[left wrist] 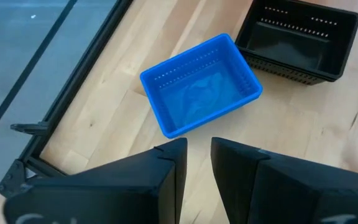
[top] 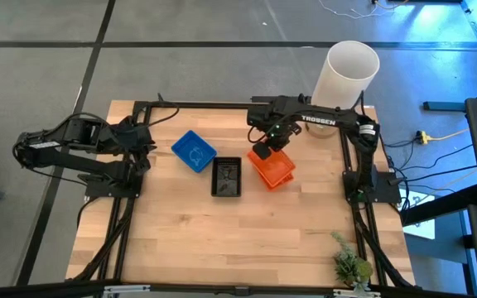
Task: Stack baskets by color
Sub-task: Stack the bottom orange bin on the top orange bin
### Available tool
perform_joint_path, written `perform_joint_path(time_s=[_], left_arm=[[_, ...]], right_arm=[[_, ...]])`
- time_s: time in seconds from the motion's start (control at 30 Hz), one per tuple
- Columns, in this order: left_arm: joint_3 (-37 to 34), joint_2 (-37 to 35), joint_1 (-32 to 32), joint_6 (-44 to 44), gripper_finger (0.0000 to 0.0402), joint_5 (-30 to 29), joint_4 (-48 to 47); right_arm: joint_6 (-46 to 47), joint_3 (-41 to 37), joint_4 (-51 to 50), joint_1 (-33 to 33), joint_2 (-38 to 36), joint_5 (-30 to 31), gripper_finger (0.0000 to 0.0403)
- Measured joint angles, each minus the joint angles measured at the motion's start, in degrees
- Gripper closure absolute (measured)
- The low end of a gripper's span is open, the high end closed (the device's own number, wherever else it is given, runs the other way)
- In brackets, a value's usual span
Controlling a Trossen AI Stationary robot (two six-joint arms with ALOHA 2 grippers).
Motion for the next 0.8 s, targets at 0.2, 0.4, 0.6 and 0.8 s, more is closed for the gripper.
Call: perform_joint_path(time_s=[0.2,0.4,0.6,0.8], left_arm=[[0.0,0.0,0.0,-1.2,0.0337,0.0,0.0],[0.0,0.0,0.0,-1.2,0.0337,0.0,0.0],[0.0,0.0,0.0,-1.3,0.0337,0.0,0.0],[0.0,0.0,0.0,-1.3,0.0337,0.0,0.0]], right_arm=[[1.2,-4.5,2.5,-0.7,0.0,-0.1,0.0403],[1.3,-4.9,5.3,-0.7,0.1,-0.1,0.0403],[1.5,-4.9,5.1,-0.7,0.1,0.0,0.0403],[1.8,-4.9,5.0,-0.7,0.1,0.0,0.0403]])
